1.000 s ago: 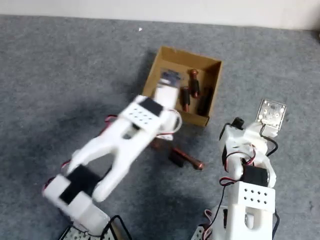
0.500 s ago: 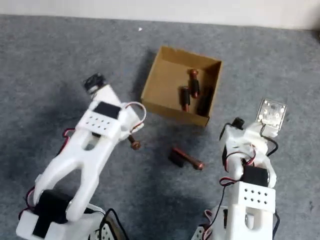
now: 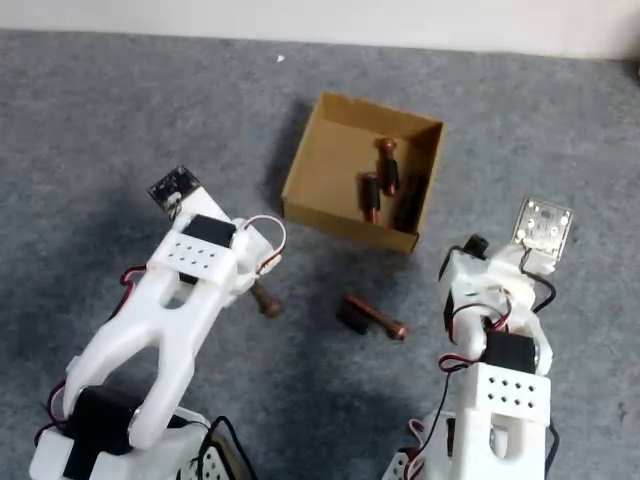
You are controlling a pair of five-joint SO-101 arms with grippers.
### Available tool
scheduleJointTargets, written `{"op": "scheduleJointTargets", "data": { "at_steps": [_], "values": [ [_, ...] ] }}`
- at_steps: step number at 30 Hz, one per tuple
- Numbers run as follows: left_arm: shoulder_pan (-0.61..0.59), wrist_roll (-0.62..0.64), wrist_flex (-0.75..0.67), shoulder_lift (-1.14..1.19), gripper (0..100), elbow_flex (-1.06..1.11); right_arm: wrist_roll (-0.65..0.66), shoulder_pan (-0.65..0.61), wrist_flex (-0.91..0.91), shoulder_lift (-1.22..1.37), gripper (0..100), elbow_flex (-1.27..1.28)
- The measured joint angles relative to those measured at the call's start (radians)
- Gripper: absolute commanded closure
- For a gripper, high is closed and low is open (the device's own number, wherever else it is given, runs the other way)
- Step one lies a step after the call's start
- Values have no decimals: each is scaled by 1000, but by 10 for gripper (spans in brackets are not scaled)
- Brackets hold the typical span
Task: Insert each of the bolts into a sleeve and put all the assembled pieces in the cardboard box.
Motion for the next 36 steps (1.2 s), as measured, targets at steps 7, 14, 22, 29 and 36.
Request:
{"op": "scheduleJointTargets", "data": {
  "at_steps": [7,14,22,29,36],
  "values": [
    [0,-5,6,0,735,0,0,0,0,0,992,6],
    [0,-235,121,-2,880,-54,0,0,0,0,992,20],
    [-60,-724,175,-2,984,-138,0,0,0,0,992,20],
    [-81,-1359,175,-2,979,-140,0,0,0,0,992,20],
    [-81,-1807,175,-2,848,-140,0,0,0,0,992,20]
  ]
}}
